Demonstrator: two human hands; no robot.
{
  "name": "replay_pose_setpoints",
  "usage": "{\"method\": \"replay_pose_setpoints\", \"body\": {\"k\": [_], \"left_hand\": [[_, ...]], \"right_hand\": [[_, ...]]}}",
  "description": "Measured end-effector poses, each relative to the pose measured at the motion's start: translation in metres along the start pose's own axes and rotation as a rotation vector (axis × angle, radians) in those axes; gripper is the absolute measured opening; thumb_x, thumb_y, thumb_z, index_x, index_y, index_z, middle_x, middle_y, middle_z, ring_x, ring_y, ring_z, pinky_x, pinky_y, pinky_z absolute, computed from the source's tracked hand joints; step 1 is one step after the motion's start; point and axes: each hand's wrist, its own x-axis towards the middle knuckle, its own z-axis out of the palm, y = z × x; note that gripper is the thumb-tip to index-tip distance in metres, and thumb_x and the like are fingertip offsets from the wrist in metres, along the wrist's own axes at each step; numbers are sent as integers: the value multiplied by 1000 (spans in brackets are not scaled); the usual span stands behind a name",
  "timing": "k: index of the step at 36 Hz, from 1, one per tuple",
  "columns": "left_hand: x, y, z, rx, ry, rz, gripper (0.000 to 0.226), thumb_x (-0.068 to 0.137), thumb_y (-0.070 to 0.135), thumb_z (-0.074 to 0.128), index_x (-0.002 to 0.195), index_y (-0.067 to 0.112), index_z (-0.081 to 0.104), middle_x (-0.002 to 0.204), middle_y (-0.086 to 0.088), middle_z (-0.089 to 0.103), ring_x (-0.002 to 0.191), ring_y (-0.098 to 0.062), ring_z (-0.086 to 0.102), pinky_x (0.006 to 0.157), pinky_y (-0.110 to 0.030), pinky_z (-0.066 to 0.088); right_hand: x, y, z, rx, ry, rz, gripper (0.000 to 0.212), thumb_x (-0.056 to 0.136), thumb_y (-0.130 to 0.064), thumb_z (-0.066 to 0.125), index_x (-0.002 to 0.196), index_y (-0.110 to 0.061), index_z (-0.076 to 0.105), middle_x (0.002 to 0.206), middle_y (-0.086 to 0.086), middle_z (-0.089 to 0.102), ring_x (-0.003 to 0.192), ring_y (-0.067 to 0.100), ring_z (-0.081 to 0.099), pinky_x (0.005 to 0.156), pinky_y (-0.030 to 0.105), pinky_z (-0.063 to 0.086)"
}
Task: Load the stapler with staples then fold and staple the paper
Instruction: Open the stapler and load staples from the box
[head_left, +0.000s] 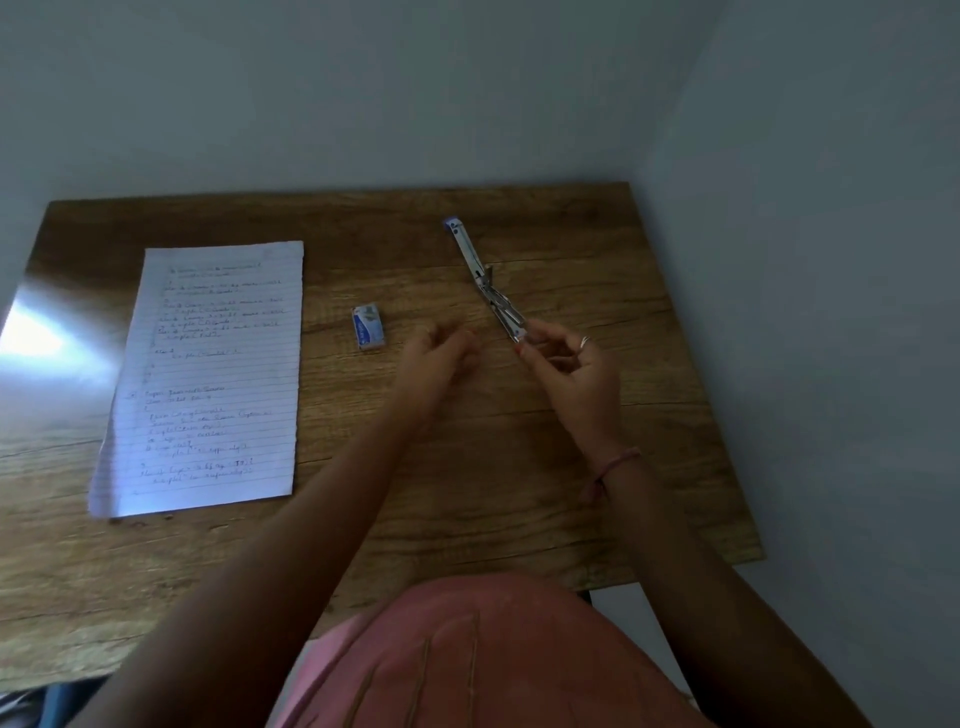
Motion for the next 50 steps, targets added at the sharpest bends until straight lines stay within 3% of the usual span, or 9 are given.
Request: {"method": "replay_pose_setpoints", "body": {"k": [4,9,15,18,22,29,34,40,50], "left_hand": [[33,21,1,200,107,91,45,92,19,60,134,12,47,123,-3,60,111,-19,60,96,-40,51],[69,45,10,176,87,43,57,90,21,63,140,8,39,124,-8,60,112,-24,61,98,-41,50],[92,54,22,133,-15,-44,49,92,12,60,136,0,44,128,-18,58,107,-21,61,77,-24,53],[93,53,23,148,17,-31,45,92,8,60,134,-2,47,123,-17,60,103,-21,62,81,-25,55],[80,48,19,126,29,-25,13,91,7,59,103,2,62,106,-15,66,103,-28,64,92,-36,54],[10,8,-2,155,30,14,32,88,9,65,113,25,55,114,5,65,105,-10,63,90,-33,54],[-36,-22,-15,96,53,88,54,86,-1,65,131,22,49,119,7,64,109,-1,62,90,-20,51],[-63,-36,-31,132,45,207,44,85,2,68,121,23,55,113,8,68,108,1,63,87,-12,49],[-79,-45,-58,269,16,318,40,88,8,64,115,37,58,113,14,67,111,3,60,89,-10,46]], "right_hand": [[16,2,-5,-30,59,39,27,83,-14,72,108,-22,65,92,-17,67,87,-7,63,73,13,52],[31,3,-2,-40,93,63,29,83,-14,73,110,-16,65,93,-15,66,86,-9,63,74,12,51],[41,5,8,-89,87,52,25,84,-15,71,109,-15,66,91,-20,64,85,-13,61,71,8,49],[43,6,10,-117,60,53,25,85,-17,71,109,-18,65,93,-20,63,86,-13,60,71,7,48],[39,9,7,-107,4,61,26,84,-16,72,109,-19,65,94,-18,65,88,-7,62,74,11,51],[22,17,-13,-68,-178,111,26,81,-19,75,105,-25,68,96,-15,70,90,-2,66,76,14,52],[5,13,-21,-89,-327,116,28,80,-19,75,102,-35,67,95,-18,72,92,-3,66,78,12,50],[-10,4,-18,-100,-406,121,32,79,-23,75,98,-48,68,100,-22,71,98,-1,66,85,15,50],[-22,-13,-6,-232,-419,23,32,80,-14,75,105,-34,68,90,-29,66,93,-11,62,80,5,45]]}}
